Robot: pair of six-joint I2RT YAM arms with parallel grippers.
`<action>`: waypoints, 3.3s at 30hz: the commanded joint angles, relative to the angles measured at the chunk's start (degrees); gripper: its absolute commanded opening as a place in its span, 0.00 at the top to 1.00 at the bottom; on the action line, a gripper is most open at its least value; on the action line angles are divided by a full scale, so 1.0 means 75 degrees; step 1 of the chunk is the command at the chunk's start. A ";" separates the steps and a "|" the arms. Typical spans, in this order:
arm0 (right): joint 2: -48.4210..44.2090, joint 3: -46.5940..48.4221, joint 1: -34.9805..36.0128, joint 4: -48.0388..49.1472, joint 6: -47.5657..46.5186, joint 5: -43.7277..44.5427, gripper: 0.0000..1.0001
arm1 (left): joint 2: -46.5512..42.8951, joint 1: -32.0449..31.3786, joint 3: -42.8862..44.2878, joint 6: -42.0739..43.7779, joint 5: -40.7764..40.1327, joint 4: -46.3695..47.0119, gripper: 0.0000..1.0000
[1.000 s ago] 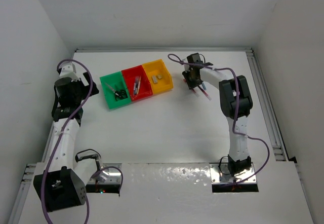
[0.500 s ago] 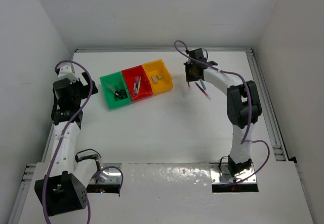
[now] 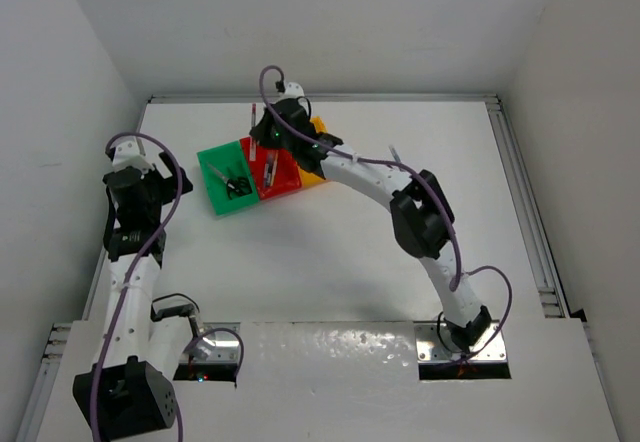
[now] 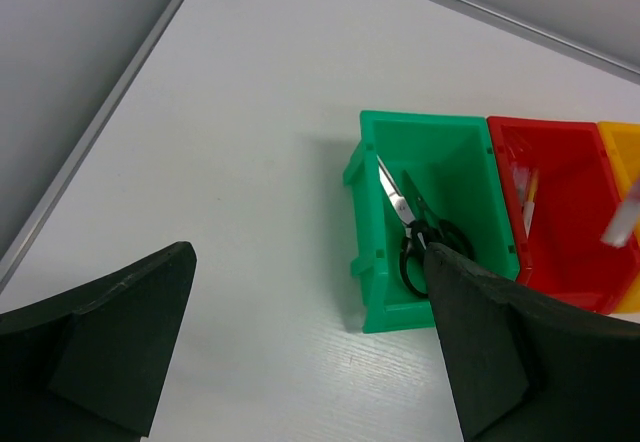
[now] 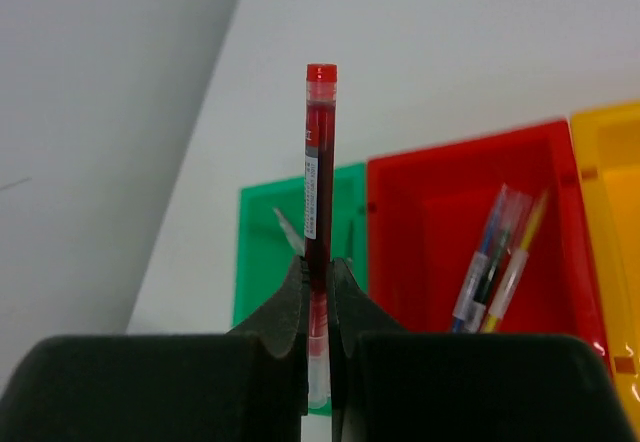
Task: Sort the stationery into containers
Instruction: Place the pen in the storage box, then pick up the pen from the center of the board, then place the pen in the storage box.
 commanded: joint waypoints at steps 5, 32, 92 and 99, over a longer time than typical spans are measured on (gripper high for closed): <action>0.0604 -0.0125 0.0061 0.0467 0.0719 0.0385 1.00 | -0.0261 -0.0068 -0.0247 -0.0113 -0.0088 0.0388 0.04; -0.2394 -0.2128 -0.1269 -0.0550 -0.2291 -0.0713 0.95 | -0.0226 -0.0068 -0.0200 -0.0054 0.0134 0.0610 0.04; -0.1915 -0.0936 -0.4584 -0.3817 -0.1730 0.0794 1.00 | -0.0355 -0.0057 -0.0200 -0.0054 0.0146 0.0423 0.05; -0.1823 -0.0725 -0.2897 -0.3239 -0.2599 0.0106 1.00 | 0.0078 0.0038 -0.0376 -0.0370 0.0824 0.0949 0.06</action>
